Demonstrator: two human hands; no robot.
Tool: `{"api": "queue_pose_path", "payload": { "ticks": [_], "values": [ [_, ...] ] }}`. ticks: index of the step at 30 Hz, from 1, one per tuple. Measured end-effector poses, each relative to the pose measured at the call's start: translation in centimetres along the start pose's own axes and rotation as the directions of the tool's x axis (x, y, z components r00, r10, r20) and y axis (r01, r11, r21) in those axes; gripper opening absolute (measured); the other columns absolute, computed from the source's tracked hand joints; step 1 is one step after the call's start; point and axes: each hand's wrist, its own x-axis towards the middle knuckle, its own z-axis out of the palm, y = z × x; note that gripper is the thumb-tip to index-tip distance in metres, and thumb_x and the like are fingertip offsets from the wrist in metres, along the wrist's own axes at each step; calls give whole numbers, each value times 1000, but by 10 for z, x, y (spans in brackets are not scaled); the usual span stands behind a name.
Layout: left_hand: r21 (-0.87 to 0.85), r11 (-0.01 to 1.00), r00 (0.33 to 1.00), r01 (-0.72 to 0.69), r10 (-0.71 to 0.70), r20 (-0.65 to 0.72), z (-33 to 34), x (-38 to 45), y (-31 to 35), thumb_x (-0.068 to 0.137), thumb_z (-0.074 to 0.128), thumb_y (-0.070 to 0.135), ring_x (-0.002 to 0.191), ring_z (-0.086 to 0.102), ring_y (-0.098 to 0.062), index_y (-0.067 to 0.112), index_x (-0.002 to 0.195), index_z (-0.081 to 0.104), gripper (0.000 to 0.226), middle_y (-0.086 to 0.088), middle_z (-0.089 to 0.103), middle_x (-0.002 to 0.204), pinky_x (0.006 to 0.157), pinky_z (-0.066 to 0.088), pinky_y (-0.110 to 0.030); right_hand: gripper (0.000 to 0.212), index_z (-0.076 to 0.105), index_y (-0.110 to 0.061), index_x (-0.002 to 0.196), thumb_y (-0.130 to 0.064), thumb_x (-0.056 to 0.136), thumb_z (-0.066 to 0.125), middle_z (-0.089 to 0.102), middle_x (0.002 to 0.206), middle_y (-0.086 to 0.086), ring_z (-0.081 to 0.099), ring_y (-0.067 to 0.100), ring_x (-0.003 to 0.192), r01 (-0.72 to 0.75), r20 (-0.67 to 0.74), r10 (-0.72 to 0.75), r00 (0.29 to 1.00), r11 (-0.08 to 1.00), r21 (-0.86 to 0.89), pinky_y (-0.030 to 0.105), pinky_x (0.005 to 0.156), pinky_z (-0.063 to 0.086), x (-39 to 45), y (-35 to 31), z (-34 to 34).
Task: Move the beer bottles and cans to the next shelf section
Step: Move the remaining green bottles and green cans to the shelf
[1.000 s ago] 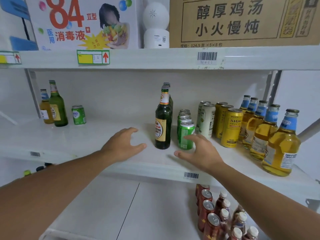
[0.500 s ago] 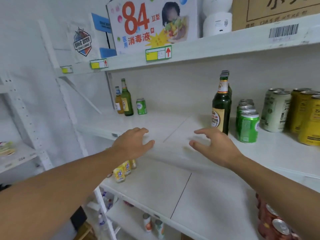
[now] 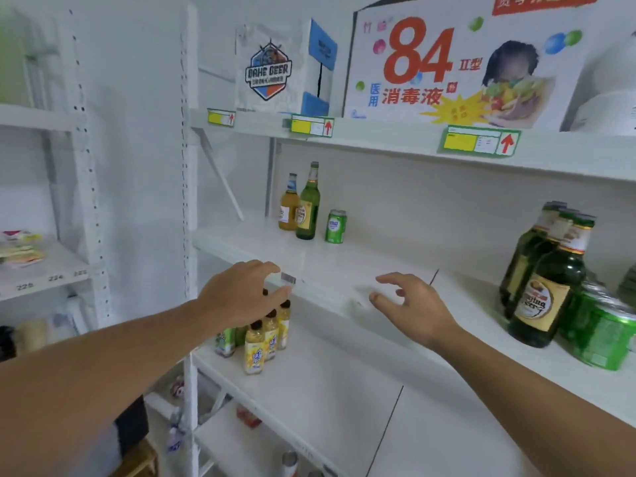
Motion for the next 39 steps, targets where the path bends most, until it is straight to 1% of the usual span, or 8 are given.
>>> {"api": "queue_pose_path", "payload": {
  "ticks": [6, 9, 14, 20, 27, 31, 34, 39],
  "values": [
    [-102, 995, 1000, -19, 20, 8, 5, 3, -64, 102, 49, 71, 141, 53, -17, 35, 156, 51, 65, 8, 58, 155, 109, 48, -43, 44, 66, -34, 140, -51, 99, 69, 60, 148, -6, 63, 17, 127, -4, 17, 4, 1000, 1000, 11, 30, 96, 48, 35, -43, 52],
    [-129, 991, 1000, -20, 21, 2, 11, 10, -81, 102, 51, 68, 143, 52, -16, 35, 155, 52, 63, 10, 57, 157, 109, 46, -42, 43, 67, -35, 138, -49, 98, 70, 60, 148, -8, 63, 16, 126, -18, 22, 17, 1000, 999, 42, 29, 95, 46, 46, -52, 68],
    [-174, 984, 999, -43, 42, -9, 25, 36, -90, 102, 51, 68, 143, 51, -14, 37, 154, 52, 61, 13, 55, 157, 110, 47, -43, 42, 67, -36, 137, -50, 98, 70, 61, 146, -11, 63, 12, 122, -28, 19, 27, 999, 998, 49, 28, 93, 45, 69, -55, 82],
    [-196, 979, 998, -56, 53, -23, 47, 84, -78, 100, 48, 73, 139, 53, -12, 38, 150, 55, 61, 18, 58, 152, 109, 49, -42, 46, 66, -35, 140, -51, 97, 71, 60, 147, -6, 63, 17, 124, -32, 18, 30, 999, 994, 109, 32, 97, 50, 113, -48, 97],
    [-52, 998, 1000, -27, 27, -11, 34, 159, -77, 101, 45, 73, 141, 53, -14, 40, 151, 53, 61, 15, 57, 153, 110, 48, -40, 55, 63, -35, 143, -55, 93, 72, 57, 150, -3, 60, 18, 129, -15, 21, 12, 1000, 986, 167, 39, 109, 50, 186, -24, 96],
    [-3, 1000, 1000, 7, -7, 1, 29, 197, -81, 101, 45, 74, 137, 57, -16, 40, 150, 54, 61, 12, 60, 150, 108, 49, -40, 60, 61, -32, 146, -56, 93, 73, 57, 152, -1, 59, 21, 132, -26, 27, 20, 999, 972, 233, 38, 109, 50, 228, -11, 106],
    [7, 1000, 1000, 16, -16, 20, 36, 222, -85, 100, 45, 74, 135, 57, -16, 40, 150, 54, 60, 13, 60, 150, 107, 49, -41, 60, 61, -32, 145, -55, 92, 74, 58, 149, -1, 60, 20, 129, -41, 43, 31, 999, 968, 249, 35, 104, 50, 249, 0, 118],
    [-71, 997, 1000, 21, -20, 16, 58, 273, -86, 100, 51, 72, 134, 59, -16, 37, 150, 55, 61, 13, 61, 151, 105, 51, -38, 54, 64, -28, 141, -48, 93, 76, 62, 140, -6, 63, 16, 116, -85, 12, 85, 996, 960, 266, 24, 77, 46, 281, 11, 125]
  ]
}}
